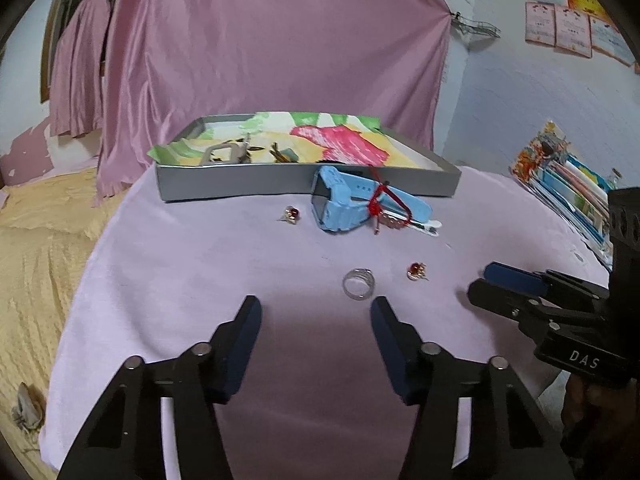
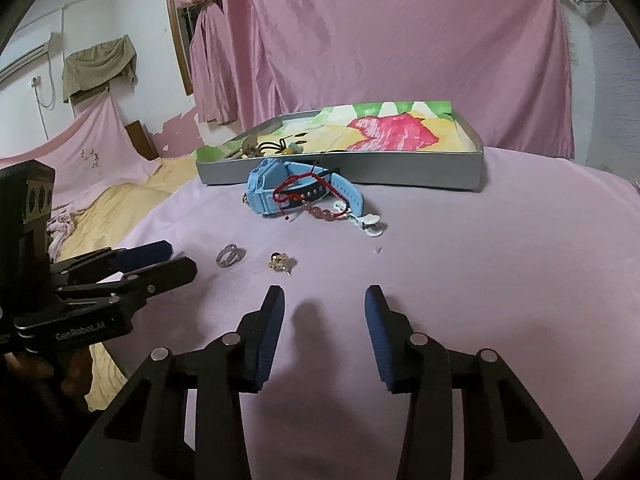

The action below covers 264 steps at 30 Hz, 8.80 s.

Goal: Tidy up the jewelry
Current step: 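Grasp the silver ring with the left tool while the right tool grasps a red-stone earring, then carry the ring and earring with both tools over the grey tray, then open both tools to drop the ring and earring into the tray, then grasp the second red-stone earring with the left tool while the right tool grasps the white hair clip, then carry the earring and white clip with both tools over the tray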

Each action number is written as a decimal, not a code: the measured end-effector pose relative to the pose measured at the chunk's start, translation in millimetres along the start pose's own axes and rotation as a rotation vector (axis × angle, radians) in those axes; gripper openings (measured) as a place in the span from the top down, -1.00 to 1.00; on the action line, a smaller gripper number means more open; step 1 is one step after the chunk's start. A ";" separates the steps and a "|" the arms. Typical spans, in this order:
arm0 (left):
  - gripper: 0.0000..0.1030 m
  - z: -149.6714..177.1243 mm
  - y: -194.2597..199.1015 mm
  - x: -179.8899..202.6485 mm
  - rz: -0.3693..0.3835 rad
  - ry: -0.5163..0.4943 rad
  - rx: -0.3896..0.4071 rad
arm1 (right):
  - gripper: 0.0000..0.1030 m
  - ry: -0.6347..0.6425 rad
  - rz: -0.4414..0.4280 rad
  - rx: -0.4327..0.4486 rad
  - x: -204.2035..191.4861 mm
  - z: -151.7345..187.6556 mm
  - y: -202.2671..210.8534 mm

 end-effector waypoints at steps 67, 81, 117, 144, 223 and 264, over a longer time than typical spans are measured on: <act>0.64 -82.3 -12.8 -16.5 0.053 0.008 0.068 | 0.76 0.020 -0.038 0.040 -5.0 -80.1 -17.2; 0.64 -159.3 -72.9 -7.7 0.063 -0.027 -0.050 | 0.76 -0.007 0.031 -0.013 39.6 -152.9 -62.1; -0.38 -152.1 -70.8 -13.4 0.054 0.065 -0.013 | -0.08 -0.134 0.027 0.096 57.6 -133.9 -40.6; -0.99 -52.2 36.5 -47.6 -0.039 0.184 0.337 | -0.92 -0.062 0.089 0.349 2.4 -55.7 37.1; 0.79 -59.7 -44.3 -5.7 0.066 -0.032 -0.182 | 0.75 0.065 -0.013 -0.211 12.5 -42.5 -18.4; 0.79 -178.3 -116.3 5.8 0.079 -0.003 -0.179 | 0.75 -0.005 0.101 -0.073 51.7 -160.7 -92.4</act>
Point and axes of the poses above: each gripper's, at about its wrist camera, not at the fingertips, and y roughly against the way its jaws point, x to its right, z to its underside, the point moved 1 cm from there along -y, roughly the way its jaws point, and after that the axes turned 10 degrees about -x, right-handed, at the moved point
